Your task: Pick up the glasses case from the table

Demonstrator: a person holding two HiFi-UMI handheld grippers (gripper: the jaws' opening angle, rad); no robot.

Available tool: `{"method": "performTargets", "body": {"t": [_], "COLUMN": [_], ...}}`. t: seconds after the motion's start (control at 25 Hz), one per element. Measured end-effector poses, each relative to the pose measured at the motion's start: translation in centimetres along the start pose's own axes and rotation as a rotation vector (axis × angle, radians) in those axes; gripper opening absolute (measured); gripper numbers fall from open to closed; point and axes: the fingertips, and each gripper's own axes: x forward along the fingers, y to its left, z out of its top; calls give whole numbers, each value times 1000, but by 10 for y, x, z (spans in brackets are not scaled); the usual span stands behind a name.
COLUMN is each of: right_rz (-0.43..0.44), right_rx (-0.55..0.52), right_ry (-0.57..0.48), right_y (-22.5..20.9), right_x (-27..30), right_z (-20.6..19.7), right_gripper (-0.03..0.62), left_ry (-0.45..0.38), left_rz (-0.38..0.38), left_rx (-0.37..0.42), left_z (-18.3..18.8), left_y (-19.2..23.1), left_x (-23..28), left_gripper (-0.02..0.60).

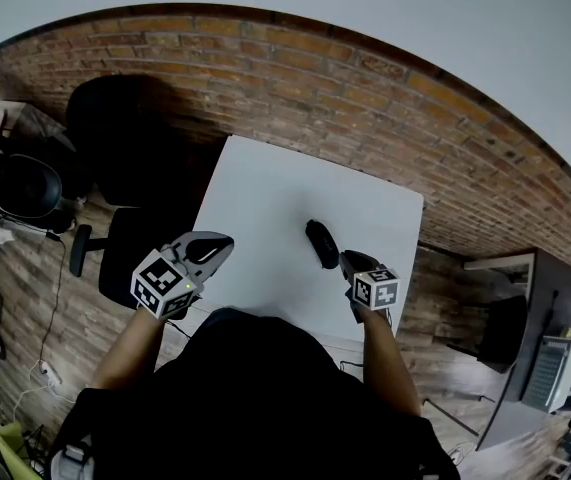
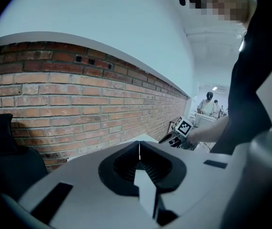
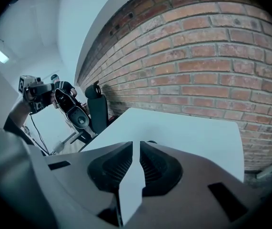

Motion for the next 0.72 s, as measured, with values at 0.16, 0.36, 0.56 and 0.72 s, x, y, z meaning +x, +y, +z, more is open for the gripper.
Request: {"method": "performTargets", "body": {"t": [0.16, 0.36, 0.56, 0.72], "right_rz": [-7, -6, -9, -24], "right_rx": [4, -10, -17, -31], "right_ry": [19, 66, 101, 130], "right_y": [-5, -7, -11, -18], "right_x": [10, 22, 31, 39], "right_z": [-8, -19, -28, -36], "right_gripper": [86, 121, 144, 178], "left_ry": [4, 8, 33, 38], "left_rz": [-5, -16, 7, 4], "left_rx": [-2, -15, -13, -18], "left_z": [-1, -3, -10, -10], "left_y": [4, 7, 15, 16], "left_x": [3, 4, 3, 5], "left_gripper": [12, 12, 12, 12]}}
